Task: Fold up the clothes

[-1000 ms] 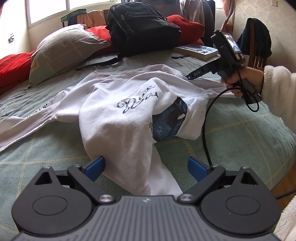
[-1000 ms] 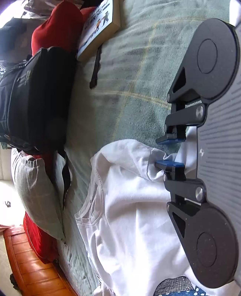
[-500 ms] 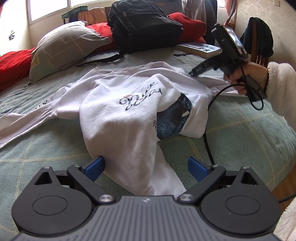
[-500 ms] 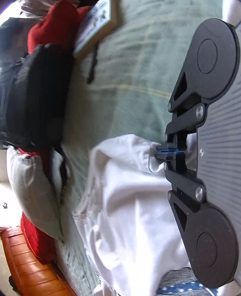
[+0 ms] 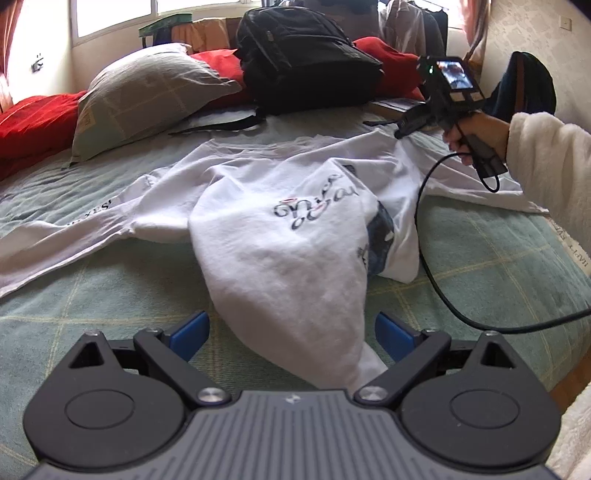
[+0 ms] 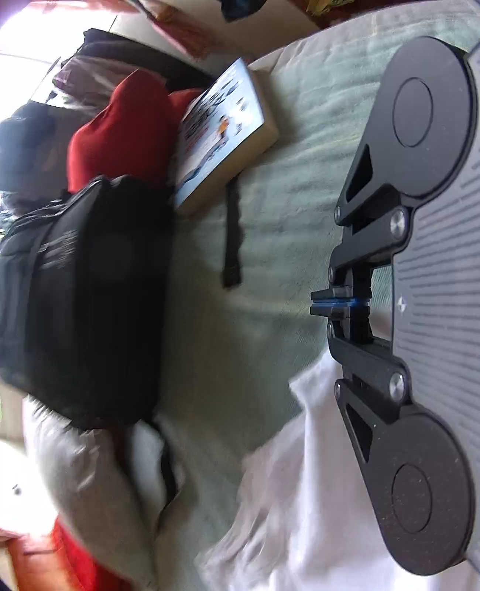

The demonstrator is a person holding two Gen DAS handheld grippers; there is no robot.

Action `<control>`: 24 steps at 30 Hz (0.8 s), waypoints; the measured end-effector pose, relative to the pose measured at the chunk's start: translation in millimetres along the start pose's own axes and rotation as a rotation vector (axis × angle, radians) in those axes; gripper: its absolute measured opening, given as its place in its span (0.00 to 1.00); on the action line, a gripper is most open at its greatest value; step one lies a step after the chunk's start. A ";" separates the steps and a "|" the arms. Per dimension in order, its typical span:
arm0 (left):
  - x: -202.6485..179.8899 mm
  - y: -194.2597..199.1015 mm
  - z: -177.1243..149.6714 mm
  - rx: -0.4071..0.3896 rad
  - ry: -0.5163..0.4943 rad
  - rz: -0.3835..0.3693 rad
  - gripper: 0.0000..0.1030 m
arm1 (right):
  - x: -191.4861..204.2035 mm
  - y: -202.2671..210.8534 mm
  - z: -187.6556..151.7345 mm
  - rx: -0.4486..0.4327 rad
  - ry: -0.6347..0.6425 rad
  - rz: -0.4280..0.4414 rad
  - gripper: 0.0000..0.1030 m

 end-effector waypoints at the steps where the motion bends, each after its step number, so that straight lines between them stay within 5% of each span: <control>1: 1.2 0.3 0.1 -0.001 0.001 0.001 0.93 | -0.9 -4.5 -2.3 0.024 -0.021 0.025 0.02; 6: 10.1 2.5 1.5 -0.005 0.014 -0.007 0.93 | -8.1 23.2 16.4 -0.071 -0.161 0.146 0.09; 9: 14.7 5.5 1.9 -0.007 0.018 -0.025 0.93 | 10.4 35.0 35.1 -0.104 -0.142 0.249 0.12; 11: 19.6 7.9 1.2 -0.006 0.029 -0.039 0.93 | 31.6 37.5 45.6 -0.108 -0.086 0.323 0.23; 13: 24.7 10.0 -0.4 -0.002 0.047 -0.054 0.93 | 56.2 29.2 51.3 -0.094 0.010 0.352 0.49; 15: 29.3 12.1 -1.6 -0.001 0.061 -0.063 0.93 | 75.3 10.3 52.2 -0.051 0.084 0.353 0.55; 20: 36.7 13.9 -2.4 -0.003 0.082 -0.085 0.94 | 88.2 -35.8 45.2 0.060 0.190 0.303 0.52; 21: 37.6 13.1 -1.9 -0.004 0.085 -0.094 0.94 | 89.4 -34.6 44.4 0.054 0.186 0.327 0.41; 22: 38.5 11.9 -1.4 -0.005 0.087 -0.101 0.96 | 90.9 -33.2 43.6 0.048 0.185 0.351 0.13; 24: 40.1 9.3 -0.3 -0.006 0.093 -0.113 0.97 | 100.0 -26.1 40.2 0.041 0.234 0.383 0.07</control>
Point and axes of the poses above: each gripper's, at about its wrist camera, not at the fingertips, and y roughly against the way its jaws point, x to its left, z to its top, the point moved 8 cm from there along -y, roughly the way its jaws point, and after that the axes turned 5 degrees about y, right-handed, at the moved point
